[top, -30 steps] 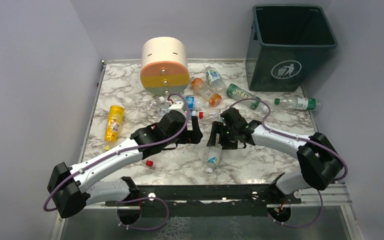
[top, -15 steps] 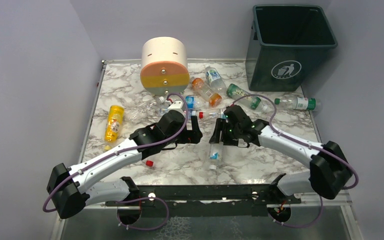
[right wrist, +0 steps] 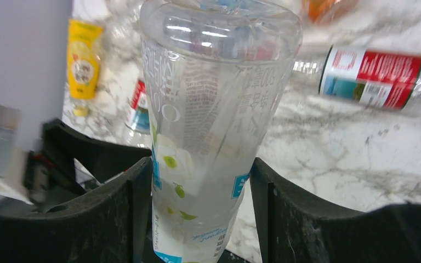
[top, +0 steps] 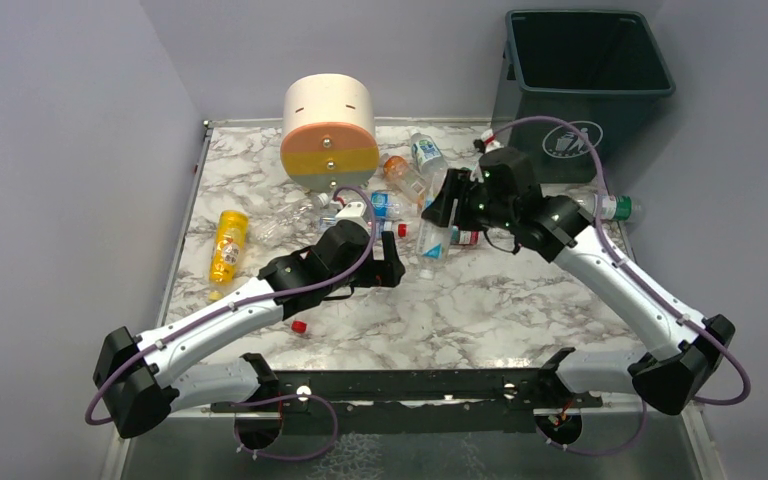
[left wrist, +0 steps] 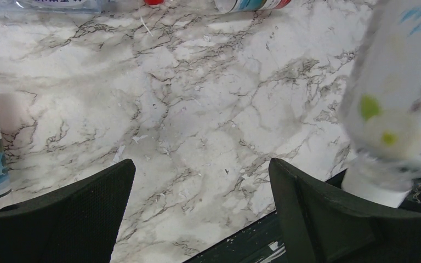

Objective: Put the plastic bottles in the bin
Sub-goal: Pick up the plastic bottle at the center of the board, then place the plastic bottle in the trash bin.

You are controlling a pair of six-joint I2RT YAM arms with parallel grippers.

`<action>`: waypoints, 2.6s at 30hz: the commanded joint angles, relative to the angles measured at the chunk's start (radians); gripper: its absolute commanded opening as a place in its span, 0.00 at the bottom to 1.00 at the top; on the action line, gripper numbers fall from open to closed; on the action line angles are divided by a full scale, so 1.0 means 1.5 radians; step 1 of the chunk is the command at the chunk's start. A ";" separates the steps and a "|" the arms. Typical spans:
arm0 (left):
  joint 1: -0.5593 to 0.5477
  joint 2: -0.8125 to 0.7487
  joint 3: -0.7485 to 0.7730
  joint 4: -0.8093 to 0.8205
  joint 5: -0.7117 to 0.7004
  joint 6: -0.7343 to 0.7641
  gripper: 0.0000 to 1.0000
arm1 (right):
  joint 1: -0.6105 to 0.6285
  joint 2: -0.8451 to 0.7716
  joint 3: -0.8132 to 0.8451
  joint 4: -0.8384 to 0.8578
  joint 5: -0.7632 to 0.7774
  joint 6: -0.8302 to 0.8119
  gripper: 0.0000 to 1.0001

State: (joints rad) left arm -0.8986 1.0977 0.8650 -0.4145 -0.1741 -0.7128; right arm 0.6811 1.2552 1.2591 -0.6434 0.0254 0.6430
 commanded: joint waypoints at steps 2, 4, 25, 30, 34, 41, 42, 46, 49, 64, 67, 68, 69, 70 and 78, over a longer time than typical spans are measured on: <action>0.003 -0.022 -0.007 -0.003 -0.019 0.010 0.99 | -0.080 0.037 0.158 -0.065 0.000 -0.075 0.56; 0.003 -0.025 -0.010 -0.003 -0.019 0.010 0.99 | -0.120 0.060 0.219 -0.075 -0.020 -0.096 0.56; 0.003 -0.047 0.000 -0.028 0.077 0.030 0.99 | -0.437 0.216 0.516 0.111 -0.200 -0.050 0.61; 0.003 -0.076 0.000 -0.059 0.084 0.040 0.99 | -0.506 0.228 0.498 0.207 -0.230 0.007 0.62; 0.002 -0.096 -0.005 -0.076 0.097 0.039 0.99 | -0.539 0.259 0.506 0.267 -0.233 0.046 0.62; 0.002 -0.115 -0.007 -0.100 0.094 0.051 0.99 | -0.546 0.313 0.525 0.338 -0.195 0.034 0.65; 0.003 -0.117 -0.007 -0.101 0.094 0.052 0.99 | -0.546 0.325 0.536 0.339 -0.192 0.027 0.65; 0.003 -0.114 0.003 -0.111 0.090 0.059 0.99 | -0.549 0.357 0.564 0.348 -0.180 0.006 0.66; 0.002 -0.111 0.010 -0.119 0.085 0.065 0.99 | -0.562 0.367 0.572 0.348 -0.177 -0.003 0.66; 0.004 -0.074 0.019 -0.120 0.059 0.077 0.99 | -0.590 0.415 0.556 0.354 -0.175 -0.035 0.70; 0.004 -0.069 0.021 -0.121 0.056 0.076 0.99 | -0.590 0.434 0.567 0.355 -0.181 -0.037 0.72; 0.005 -0.068 0.019 -0.121 0.055 0.076 0.99 | -0.590 0.438 0.569 0.353 -0.183 -0.036 0.74; 0.005 -0.068 0.018 -0.120 0.053 0.076 0.99 | -0.590 0.441 0.569 0.353 -0.184 -0.038 0.76; 0.005 -0.068 0.017 -0.121 0.052 0.075 0.99 | -0.590 0.443 0.569 0.354 -0.186 -0.038 0.80; 0.017 -0.065 0.020 -0.122 0.043 0.083 0.99 | -0.590 0.428 0.592 0.339 -0.214 -0.037 0.90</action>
State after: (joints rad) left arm -0.8852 0.9966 0.8619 -0.5919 -0.0799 -0.6079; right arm -0.1986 1.9305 2.0853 -0.1543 -0.2588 0.6003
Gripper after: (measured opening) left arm 0.989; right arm 0.894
